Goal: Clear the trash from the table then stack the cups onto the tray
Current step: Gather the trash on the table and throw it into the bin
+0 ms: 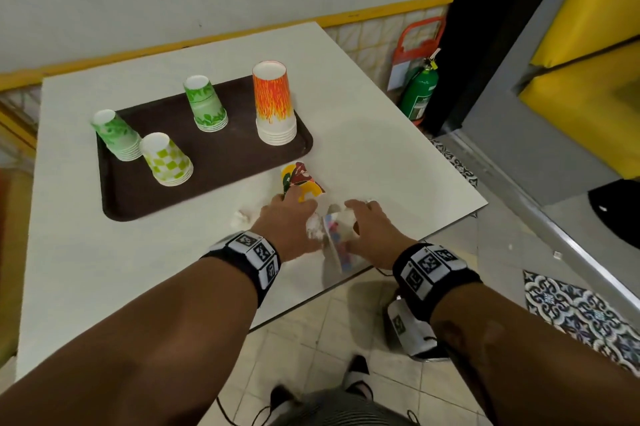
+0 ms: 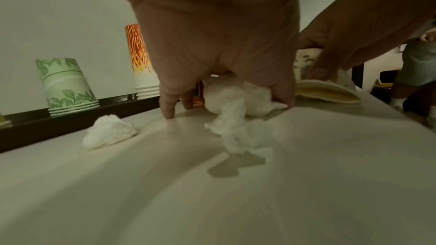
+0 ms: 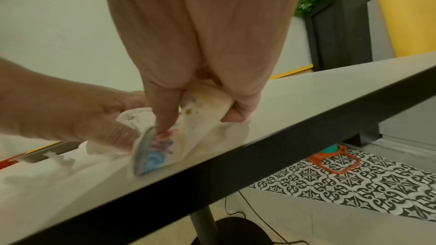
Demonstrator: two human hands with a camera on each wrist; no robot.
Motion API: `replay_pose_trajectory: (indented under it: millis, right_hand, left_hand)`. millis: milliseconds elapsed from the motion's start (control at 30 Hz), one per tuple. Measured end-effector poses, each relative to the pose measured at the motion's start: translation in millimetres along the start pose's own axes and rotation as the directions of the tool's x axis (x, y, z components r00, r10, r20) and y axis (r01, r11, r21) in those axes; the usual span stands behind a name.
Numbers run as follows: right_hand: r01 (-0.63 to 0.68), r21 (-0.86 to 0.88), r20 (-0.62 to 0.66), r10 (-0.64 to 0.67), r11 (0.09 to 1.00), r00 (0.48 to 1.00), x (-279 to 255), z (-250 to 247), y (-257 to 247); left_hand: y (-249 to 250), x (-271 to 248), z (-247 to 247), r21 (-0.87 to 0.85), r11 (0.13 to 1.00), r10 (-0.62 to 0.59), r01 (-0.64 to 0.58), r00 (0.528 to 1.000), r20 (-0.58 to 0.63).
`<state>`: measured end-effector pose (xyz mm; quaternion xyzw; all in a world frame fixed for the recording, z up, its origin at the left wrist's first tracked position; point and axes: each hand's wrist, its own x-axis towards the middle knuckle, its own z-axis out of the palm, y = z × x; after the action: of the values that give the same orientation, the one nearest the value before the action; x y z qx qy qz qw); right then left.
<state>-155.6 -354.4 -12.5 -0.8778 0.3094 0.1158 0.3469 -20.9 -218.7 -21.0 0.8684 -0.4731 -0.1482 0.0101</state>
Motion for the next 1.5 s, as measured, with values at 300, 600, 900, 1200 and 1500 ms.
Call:
replay_pose_trajectory:
  millis: [300,600,900,1200,1500]
  right_hand:
    - [-0.057,0.483,-0.144,0.144,0.874,0.979,20.6,-40.6,-1.8]
    - [0.13,0.267,-0.094,-0.108,0.955,0.99,74.3,-39.5,-85.2]
    - [0.327,-0.228,0.145,-0.3,0.917,0.943,76.8,-2.8,-130.2]
    - [0.34,-0.406,0.063,-0.345,0.848,0.937,63.9,10.6,-117.7]
    - [0.269,-0.46,0.025,-0.29,0.846,0.957,60.7,-1.0,-95.7]
  left_hand:
    - [-18.9,3.3,12.2,-0.183,0.978,0.08,-0.103,0.989,-0.128]
    - [-61.1,-39.5,-4.8,-0.396,0.905,-0.017,-0.158,0.914,-0.404]
    - [-103.4,-65.2,-1.9,-0.497,0.866,-0.263,0.05,0.892,-0.368]
    - [-90.5,-40.9,8.3,-0.326,0.935,-0.202,0.141,0.966,-0.16]
    - [-92.7,-37.3,-1.2,-0.371,0.9,-0.301,0.228,0.942,-0.151]
